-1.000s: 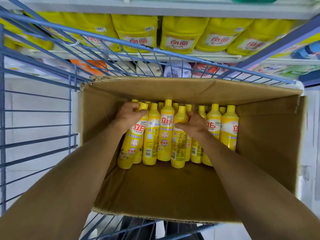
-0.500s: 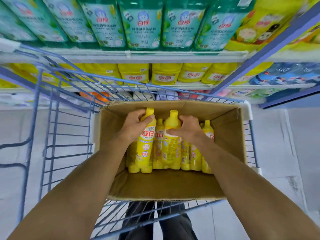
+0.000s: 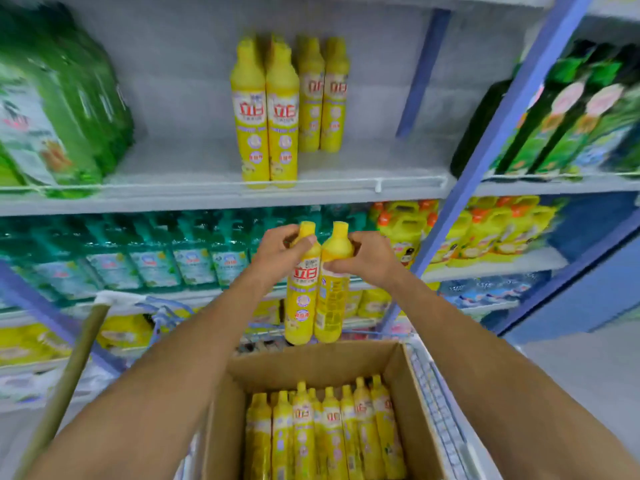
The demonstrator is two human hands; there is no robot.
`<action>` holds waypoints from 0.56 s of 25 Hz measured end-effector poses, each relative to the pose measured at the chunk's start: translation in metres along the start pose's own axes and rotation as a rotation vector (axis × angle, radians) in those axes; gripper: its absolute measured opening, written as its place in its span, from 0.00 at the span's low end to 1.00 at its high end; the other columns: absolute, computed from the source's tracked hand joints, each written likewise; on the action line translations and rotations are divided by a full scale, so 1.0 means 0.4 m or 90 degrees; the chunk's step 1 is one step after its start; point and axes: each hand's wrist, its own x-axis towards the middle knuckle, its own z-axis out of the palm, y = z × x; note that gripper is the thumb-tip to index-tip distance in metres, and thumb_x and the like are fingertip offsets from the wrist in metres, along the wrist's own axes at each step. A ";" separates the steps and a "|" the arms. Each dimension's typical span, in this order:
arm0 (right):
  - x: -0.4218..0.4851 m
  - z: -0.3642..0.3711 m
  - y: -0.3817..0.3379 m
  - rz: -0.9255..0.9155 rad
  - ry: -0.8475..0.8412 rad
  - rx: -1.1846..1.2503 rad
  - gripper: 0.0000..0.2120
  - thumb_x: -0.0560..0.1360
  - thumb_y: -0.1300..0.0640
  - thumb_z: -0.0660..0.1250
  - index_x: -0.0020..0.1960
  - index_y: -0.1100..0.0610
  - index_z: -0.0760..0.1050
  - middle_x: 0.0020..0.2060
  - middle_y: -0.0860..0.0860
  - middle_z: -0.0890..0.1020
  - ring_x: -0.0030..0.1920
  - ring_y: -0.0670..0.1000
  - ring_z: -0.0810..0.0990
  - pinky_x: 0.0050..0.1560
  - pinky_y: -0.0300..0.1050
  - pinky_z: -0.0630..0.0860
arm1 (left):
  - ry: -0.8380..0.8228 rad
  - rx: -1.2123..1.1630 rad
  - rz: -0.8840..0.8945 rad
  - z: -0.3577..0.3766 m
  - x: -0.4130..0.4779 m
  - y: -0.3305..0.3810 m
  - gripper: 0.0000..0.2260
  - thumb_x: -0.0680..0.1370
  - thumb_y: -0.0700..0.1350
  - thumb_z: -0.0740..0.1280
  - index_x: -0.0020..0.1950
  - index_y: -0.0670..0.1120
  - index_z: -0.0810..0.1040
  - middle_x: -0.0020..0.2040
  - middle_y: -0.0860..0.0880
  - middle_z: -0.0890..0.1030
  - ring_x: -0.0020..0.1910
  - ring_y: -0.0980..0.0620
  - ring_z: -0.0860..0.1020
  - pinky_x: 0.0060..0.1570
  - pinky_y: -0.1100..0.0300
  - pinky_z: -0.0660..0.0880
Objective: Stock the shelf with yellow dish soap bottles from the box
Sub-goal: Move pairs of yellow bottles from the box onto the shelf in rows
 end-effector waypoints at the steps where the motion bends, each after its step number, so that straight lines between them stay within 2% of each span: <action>1: 0.020 -0.047 -0.035 -0.020 0.024 0.002 0.17 0.64 0.48 0.83 0.37 0.50 0.75 0.26 0.43 0.72 0.27 0.40 0.67 0.30 0.36 0.64 | 0.010 -0.010 0.028 -0.012 0.023 0.062 0.11 0.76 0.51 0.71 0.47 0.44 0.83 0.41 0.46 0.83 0.40 0.52 0.79 0.45 0.51 0.78; 4: 0.078 -0.174 -0.123 -0.078 0.087 -0.023 0.19 0.63 0.44 0.83 0.34 0.50 0.73 0.26 0.44 0.72 0.27 0.40 0.68 0.31 0.39 0.65 | 0.029 -0.030 0.111 -0.037 0.098 0.217 0.06 0.79 0.45 0.71 0.43 0.47 0.81 0.38 0.50 0.80 0.39 0.56 0.77 0.44 0.56 0.76; 7: 0.146 -0.293 -0.187 -0.123 0.112 -0.010 0.16 0.63 0.45 0.83 0.36 0.47 0.76 0.26 0.41 0.75 0.26 0.36 0.72 0.32 0.32 0.66 | 0.037 -0.016 0.184 -0.052 0.177 0.347 0.10 0.79 0.46 0.70 0.48 0.38 0.81 0.41 0.40 0.80 0.42 0.53 0.77 0.43 0.56 0.76; 8: 0.171 -0.331 -0.203 -0.137 0.120 -0.005 0.15 0.63 0.45 0.83 0.37 0.46 0.77 0.26 0.41 0.76 0.27 0.35 0.73 0.32 0.31 0.67 | 0.044 -0.019 0.203 -0.055 0.203 0.388 0.12 0.79 0.46 0.70 0.50 0.36 0.81 0.42 0.40 0.80 0.42 0.53 0.77 0.43 0.56 0.76; 9: 0.198 -0.367 -0.219 -0.154 0.128 -0.001 0.14 0.63 0.44 0.83 0.39 0.46 0.79 0.27 0.40 0.78 0.28 0.35 0.74 0.33 0.31 0.67 | 0.054 -0.024 0.218 -0.057 0.230 0.426 0.13 0.79 0.46 0.70 0.51 0.35 0.81 0.42 0.42 0.80 0.41 0.54 0.77 0.41 0.58 0.76; 12: 0.278 -0.459 -0.249 -0.194 0.144 0.015 0.15 0.64 0.46 0.83 0.43 0.47 0.80 0.31 0.40 0.80 0.30 0.35 0.75 0.33 0.29 0.69 | 0.098 0.012 0.262 -0.041 0.306 0.527 0.12 0.80 0.45 0.69 0.41 0.38 0.76 0.34 0.48 0.72 0.33 0.59 0.70 0.33 0.63 0.69; 14: 0.339 -0.493 -0.241 -0.211 0.156 0.023 0.16 0.64 0.47 0.83 0.47 0.49 0.82 0.33 0.41 0.82 0.33 0.36 0.77 0.34 0.28 0.72 | 0.131 0.023 0.274 -0.026 0.373 0.554 0.11 0.80 0.44 0.69 0.41 0.39 0.77 0.34 0.49 0.72 0.32 0.60 0.69 0.32 0.64 0.67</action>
